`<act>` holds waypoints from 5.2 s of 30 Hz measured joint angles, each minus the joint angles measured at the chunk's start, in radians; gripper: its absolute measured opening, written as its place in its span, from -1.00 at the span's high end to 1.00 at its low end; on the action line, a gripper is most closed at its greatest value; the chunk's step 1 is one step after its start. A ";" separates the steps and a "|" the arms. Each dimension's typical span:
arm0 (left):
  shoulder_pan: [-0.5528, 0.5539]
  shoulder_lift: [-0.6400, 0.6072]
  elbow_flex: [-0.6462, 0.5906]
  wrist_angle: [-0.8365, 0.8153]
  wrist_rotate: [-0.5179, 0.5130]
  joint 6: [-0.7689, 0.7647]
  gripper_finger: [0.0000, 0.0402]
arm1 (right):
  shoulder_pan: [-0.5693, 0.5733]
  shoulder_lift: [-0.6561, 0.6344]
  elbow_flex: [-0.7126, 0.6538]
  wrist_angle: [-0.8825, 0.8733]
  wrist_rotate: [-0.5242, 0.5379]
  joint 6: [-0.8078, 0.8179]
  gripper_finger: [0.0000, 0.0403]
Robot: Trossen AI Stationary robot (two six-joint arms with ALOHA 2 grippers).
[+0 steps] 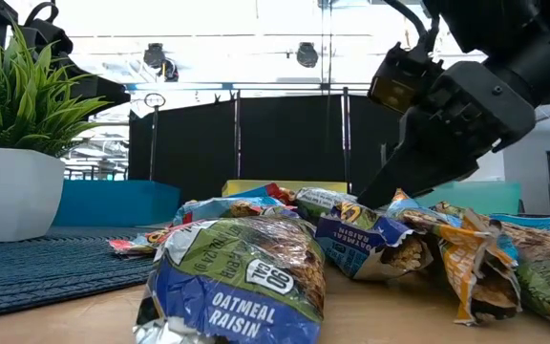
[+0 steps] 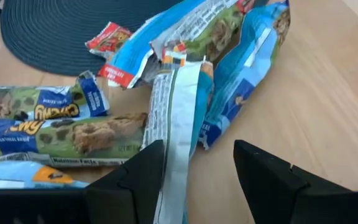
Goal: Pick and place Granola Bars by type
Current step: Put the yellow granola bar into the blue bin
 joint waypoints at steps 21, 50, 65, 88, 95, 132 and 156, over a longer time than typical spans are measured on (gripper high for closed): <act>0.000 0.000 0.000 0.000 0.000 0.000 0.44 | 0.011 -0.001 0.000 -0.057 -0.004 0.048 0.32; 0.000 0.000 0.000 0.000 0.000 0.000 0.44 | 0.031 -0.304 -0.001 -0.184 0.001 -0.222 1.00; 0.000 0.000 0.000 0.000 0.000 0.000 0.44 | -0.018 -0.436 -0.090 -0.252 0.080 -0.428 1.00; 0.000 0.000 0.000 0.137 -0.010 -0.051 0.44 | -0.509 -0.480 -0.306 0.570 -0.439 -0.696 1.00; 0.000 0.057 0.000 0.238 -0.182 -0.171 0.44 | -0.642 -0.439 -0.277 0.647 -0.553 -0.654 1.00; -0.025 1.350 0.676 0.737 -0.057 0.130 -0.29 | -0.680 -0.154 -0.034 0.645 -0.626 -0.642 1.00; -0.023 1.349 0.675 0.722 -0.007 0.122 0.92 | -0.679 -0.154 -0.034 0.646 -0.626 -0.640 1.00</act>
